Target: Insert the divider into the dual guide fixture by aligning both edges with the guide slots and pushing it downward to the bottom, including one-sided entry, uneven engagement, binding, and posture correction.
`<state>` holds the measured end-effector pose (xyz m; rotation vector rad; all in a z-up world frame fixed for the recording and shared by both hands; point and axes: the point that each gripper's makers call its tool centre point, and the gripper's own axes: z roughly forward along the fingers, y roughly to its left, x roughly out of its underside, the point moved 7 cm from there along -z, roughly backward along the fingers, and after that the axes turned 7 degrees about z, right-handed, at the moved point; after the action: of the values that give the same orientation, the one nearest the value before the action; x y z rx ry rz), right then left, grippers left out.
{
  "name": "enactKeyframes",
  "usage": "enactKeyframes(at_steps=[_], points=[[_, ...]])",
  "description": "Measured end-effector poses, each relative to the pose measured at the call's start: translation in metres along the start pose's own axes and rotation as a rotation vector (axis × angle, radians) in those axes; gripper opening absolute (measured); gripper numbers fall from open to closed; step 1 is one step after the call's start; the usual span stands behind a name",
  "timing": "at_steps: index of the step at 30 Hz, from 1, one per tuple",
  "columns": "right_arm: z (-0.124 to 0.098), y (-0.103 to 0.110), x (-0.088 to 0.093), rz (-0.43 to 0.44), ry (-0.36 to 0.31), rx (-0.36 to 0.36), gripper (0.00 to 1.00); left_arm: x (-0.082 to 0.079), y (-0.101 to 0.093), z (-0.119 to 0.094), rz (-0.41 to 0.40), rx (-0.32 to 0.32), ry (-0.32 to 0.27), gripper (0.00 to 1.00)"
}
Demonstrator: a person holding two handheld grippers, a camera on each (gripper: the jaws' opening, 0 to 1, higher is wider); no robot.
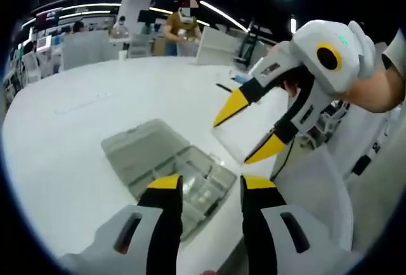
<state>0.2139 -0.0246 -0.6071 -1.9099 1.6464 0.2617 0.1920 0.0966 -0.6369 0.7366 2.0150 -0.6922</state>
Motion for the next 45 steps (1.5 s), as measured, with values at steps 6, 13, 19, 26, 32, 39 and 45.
enactKeyframes(at_steps=[6,13,19,26,32,39,45], points=[[-0.001,0.001,-0.002,-0.006,-0.018,0.012,0.27,-0.005,-0.002,0.001,-0.042,0.01,-0.024,0.32],[-0.002,0.002,0.0,0.0,-0.029,0.019,0.27,-0.009,-0.004,0.0,-0.091,0.021,-0.051,0.28],[-0.002,0.003,-0.001,-0.006,-0.036,0.023,0.27,-0.013,-0.007,0.002,-0.141,0.037,-0.071,0.23],[-0.003,0.004,-0.005,-0.005,-0.052,0.032,0.27,-0.016,-0.006,0.002,-0.237,0.048,-0.101,0.15],[-0.002,0.005,-0.008,-0.006,-0.062,0.038,0.27,-0.018,-0.006,0.002,-0.286,0.058,-0.112,0.08],[0.002,0.005,-0.015,-0.01,-0.067,0.047,0.27,-0.016,-0.007,0.001,-0.318,0.072,-0.107,0.02],[0.004,0.005,-0.019,-0.015,-0.068,0.054,0.27,-0.015,-0.002,-0.003,-0.348,0.079,-0.109,0.01]])
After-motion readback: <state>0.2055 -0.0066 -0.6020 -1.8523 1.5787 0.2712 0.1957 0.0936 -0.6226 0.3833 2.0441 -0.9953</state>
